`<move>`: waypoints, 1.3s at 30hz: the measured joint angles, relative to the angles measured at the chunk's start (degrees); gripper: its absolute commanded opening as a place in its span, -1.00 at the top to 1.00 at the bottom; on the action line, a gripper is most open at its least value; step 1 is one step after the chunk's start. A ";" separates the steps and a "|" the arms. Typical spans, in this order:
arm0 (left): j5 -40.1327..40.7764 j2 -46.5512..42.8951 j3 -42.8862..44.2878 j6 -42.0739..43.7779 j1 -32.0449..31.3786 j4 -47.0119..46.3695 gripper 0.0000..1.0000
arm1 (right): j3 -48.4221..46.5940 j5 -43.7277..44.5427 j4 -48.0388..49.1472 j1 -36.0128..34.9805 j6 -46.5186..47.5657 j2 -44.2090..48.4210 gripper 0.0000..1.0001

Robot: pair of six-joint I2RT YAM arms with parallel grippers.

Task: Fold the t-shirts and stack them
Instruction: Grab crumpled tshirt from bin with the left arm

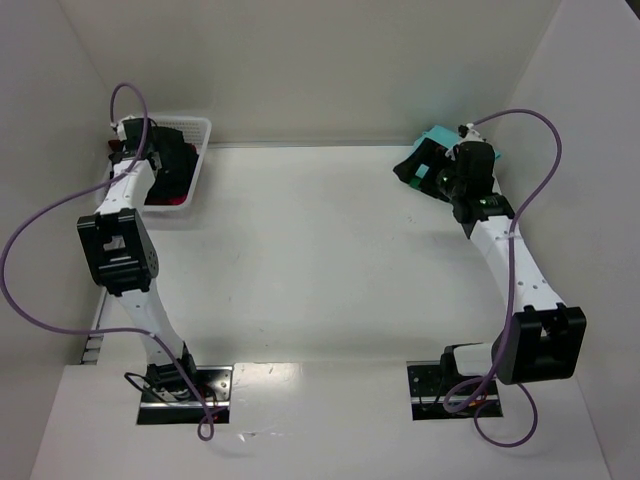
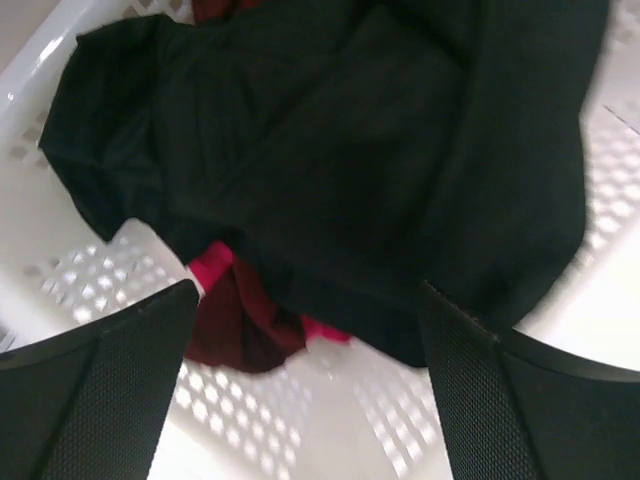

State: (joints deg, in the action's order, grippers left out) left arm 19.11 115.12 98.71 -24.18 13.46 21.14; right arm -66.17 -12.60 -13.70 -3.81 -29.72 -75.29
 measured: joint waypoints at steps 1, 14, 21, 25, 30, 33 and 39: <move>-0.28 0.72 0.29 -0.04 0.43 -0.30 -0.85 | 0.24 0.27 -0.04 0.00 -0.03 0.29 -1.00; -7.34 10.21 8.24 -0.07 1.43 -2.70 -0.63 | 1.47 2.41 -0.06 0.00 -0.06 1.21 -1.00; -8.47 12.86 10.22 0.15 1.39 -2.49 0.63 | 1.47 2.99 -0.02 0.00 -0.04 1.21 -1.00; -7.98 12.84 10.17 -0.17 1.39 -2.95 1.00 | 1.46 3.77 -0.04 0.00 -0.04 1.21 -1.00; -8.06 12.35 9.74 -0.03 1.39 -3.18 1.00 | -0.53 3.65 -0.21 0.00 -0.04 -0.24 -1.00; -9.84 10.48 9.71 -0.08 1.40 -2.13 1.00 | -3.59 2.78 -0.21 0.00 0.06 -2.60 -1.00; -17.21 2.80 14.61 1.59 0.75 4.00 1.00 | -7.95 0.85 -0.41 0.00 0.42 -5.17 -1.00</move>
State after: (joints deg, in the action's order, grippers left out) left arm 1.89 117.92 113.32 -22.58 14.21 25.14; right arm -74.12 -11.75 -14.11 -3.81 -29.30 -80.46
